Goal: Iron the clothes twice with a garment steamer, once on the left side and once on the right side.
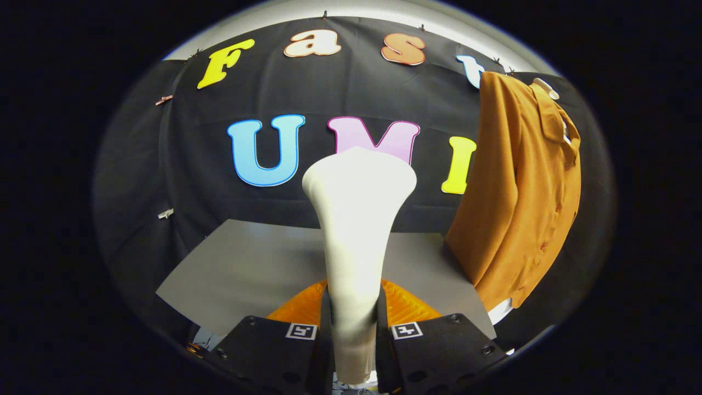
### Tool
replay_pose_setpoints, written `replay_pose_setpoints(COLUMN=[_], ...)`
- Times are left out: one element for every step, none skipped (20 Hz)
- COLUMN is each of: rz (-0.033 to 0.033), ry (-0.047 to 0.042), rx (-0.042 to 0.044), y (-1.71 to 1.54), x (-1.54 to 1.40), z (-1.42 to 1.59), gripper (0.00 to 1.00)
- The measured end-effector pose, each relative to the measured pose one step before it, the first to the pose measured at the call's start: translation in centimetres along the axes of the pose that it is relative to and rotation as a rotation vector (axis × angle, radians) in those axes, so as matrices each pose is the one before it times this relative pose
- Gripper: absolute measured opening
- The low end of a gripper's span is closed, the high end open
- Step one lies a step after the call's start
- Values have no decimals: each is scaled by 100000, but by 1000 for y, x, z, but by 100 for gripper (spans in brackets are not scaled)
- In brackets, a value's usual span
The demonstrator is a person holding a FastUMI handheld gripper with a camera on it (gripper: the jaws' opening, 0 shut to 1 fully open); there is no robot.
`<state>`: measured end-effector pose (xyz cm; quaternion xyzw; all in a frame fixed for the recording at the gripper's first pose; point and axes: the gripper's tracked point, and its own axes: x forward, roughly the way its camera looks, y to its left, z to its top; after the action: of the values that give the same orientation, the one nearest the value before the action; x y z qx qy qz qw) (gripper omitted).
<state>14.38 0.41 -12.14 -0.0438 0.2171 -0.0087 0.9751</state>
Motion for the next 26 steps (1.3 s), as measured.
replay_pose_setpoints(rz=[-659,-916,-1073,-1129,-1096,-1135,-1807,-2593,-3090,-2962,-2856,-2780,-2206,-1770,-1713,-1859,-1478,-607,83,394,693,1229,1816,2136,2276,2258], ry=[-1358,-1587,-1564,-1784,-1783,-1998,-2018,-1657,-1694,-1526,-1185,-864,-423,-314,-867,-1386,-1047,-640,-212,-83,-689,-377,64,545,891,799], rx=[149,147,95,251,348,757,1475,1531,1390,1451,1205,881,1026,1119,1461,1363,788,336,74,-48,680,962,1158,1047,416,351], y=[148,68,97,29,-108,-181,-443,-811,-1161,-1282,-1399,-1449,-1528,-1236,-1442,-1533,-1456,-1101,-1065,-1056,-1173,-1112,-882,-689,-628,-659], x=[-1006,-1040,-1129,-1272,-1305,-1261,-1221,-1032,-940,-768,-622,-429,-337,-18,143,383,604,712,842,926,974,1083,1196,1242,1204,1213], z=[94,188,180,240,184,286,252,228,246,396,266,151,184,141,308,450,318,138,198,255,323,374,237,-6,-77,-36], gripper=[34,34,34,34,34,34,34,34,34,34,34,34,34,34,34,34,34,34,34,34,34,34,34,34,34,34])
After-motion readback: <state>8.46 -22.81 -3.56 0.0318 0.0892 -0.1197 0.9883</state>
